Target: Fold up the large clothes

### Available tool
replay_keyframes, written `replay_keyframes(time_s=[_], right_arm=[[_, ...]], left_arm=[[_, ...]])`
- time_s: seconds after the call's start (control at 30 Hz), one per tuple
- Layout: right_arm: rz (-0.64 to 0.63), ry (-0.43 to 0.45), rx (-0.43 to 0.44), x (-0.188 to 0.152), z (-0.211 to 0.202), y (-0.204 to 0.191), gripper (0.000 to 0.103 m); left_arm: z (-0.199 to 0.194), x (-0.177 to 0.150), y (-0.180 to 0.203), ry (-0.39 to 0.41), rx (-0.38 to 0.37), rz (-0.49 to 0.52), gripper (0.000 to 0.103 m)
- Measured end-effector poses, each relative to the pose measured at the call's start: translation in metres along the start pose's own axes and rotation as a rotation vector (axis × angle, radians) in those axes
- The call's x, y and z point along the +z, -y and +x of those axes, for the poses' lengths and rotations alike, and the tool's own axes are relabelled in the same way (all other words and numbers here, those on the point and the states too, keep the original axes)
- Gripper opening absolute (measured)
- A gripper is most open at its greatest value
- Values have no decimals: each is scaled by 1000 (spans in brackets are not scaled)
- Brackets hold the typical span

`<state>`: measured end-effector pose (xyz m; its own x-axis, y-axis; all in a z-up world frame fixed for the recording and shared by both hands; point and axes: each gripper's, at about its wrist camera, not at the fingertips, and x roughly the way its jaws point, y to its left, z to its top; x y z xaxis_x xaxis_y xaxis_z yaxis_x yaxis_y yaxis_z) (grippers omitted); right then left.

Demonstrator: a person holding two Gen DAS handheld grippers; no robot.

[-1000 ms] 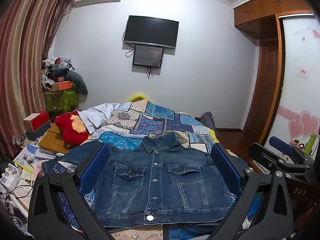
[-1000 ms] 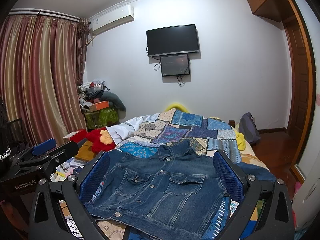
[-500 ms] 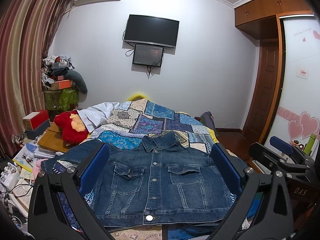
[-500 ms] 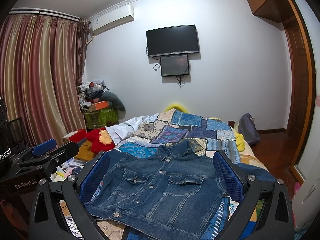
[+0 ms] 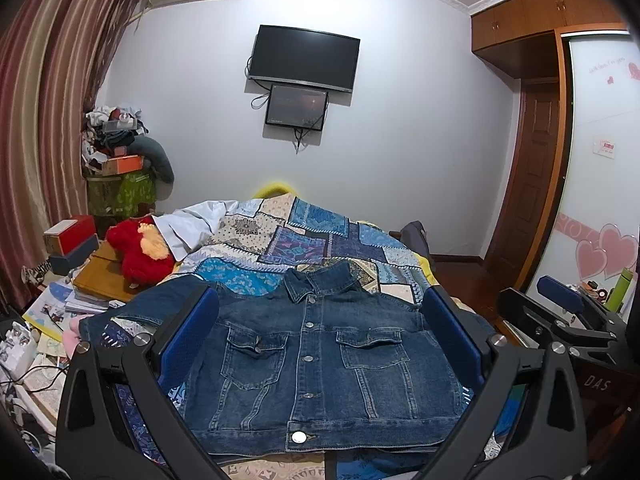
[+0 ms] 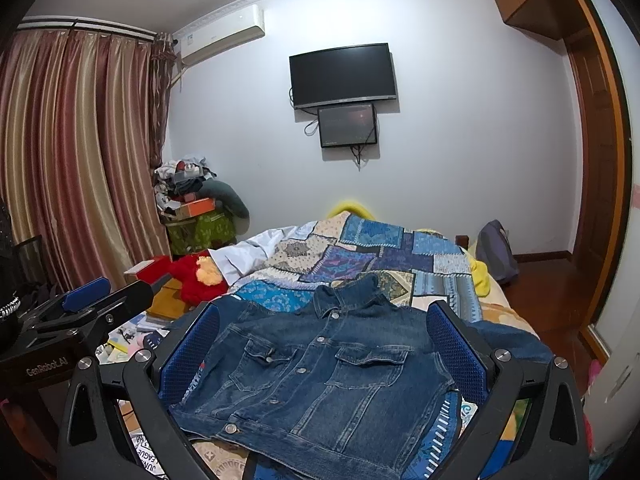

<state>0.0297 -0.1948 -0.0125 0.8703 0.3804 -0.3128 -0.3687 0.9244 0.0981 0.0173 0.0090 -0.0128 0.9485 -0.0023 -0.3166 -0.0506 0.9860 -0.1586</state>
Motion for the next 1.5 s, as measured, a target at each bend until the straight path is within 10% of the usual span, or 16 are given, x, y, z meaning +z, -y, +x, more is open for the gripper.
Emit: replay_keyframes(time_s=[0.4,0.77,1.13,1.5], right_arm=[[-10,-76,-10,-4,53,3,103],[-58,-178,-5,15,173,20,103],[-138,-419,67,-3,318,34,103],[6,-626,175,-49,401,56,103]], left_arm=[[49,-2,-53,-55,140,-58,103],[147,-14,-191,-249,371,-187,103],[245,-77,-317,-547,322,-514,100],[279,-102,-368,-559,219,-838,89]])
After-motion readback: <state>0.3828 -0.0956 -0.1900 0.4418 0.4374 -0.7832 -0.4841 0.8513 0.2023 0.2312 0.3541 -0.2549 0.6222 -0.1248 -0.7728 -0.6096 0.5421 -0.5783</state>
